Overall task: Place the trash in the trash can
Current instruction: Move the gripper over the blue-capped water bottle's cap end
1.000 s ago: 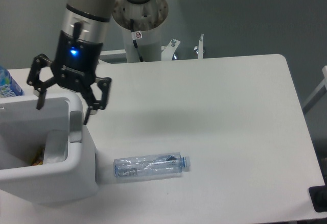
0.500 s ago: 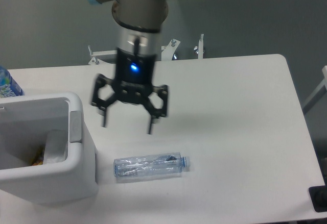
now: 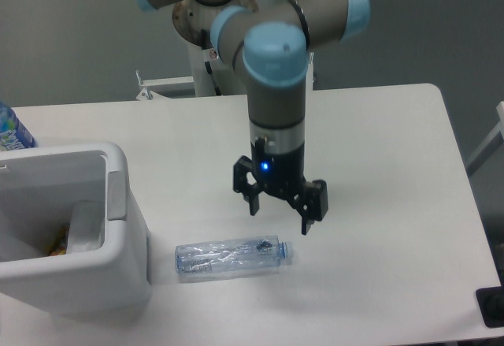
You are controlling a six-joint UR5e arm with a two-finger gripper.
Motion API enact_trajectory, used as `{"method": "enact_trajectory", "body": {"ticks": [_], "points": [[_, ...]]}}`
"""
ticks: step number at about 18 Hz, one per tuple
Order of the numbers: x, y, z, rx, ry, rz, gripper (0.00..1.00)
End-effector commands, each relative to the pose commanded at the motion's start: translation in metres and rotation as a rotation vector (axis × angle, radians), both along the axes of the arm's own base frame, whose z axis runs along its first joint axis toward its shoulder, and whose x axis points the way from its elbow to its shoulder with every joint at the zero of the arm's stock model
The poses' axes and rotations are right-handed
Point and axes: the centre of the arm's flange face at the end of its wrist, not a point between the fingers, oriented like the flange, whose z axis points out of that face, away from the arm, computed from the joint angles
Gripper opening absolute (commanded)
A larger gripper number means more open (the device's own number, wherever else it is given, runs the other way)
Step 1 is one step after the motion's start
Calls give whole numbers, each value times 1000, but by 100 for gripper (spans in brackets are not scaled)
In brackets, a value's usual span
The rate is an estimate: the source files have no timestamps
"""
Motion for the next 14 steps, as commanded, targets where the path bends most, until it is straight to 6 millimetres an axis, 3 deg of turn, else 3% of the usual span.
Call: {"method": "enact_trajectory", "body": {"ticks": [5, 9, 14], "points": [[-21, -2, -50, -107, -2, -19, 100], [-25, 2, -69, -130, -14, -20, 100], [-28, 9, -77, -133, -17, -25, 100]]}}
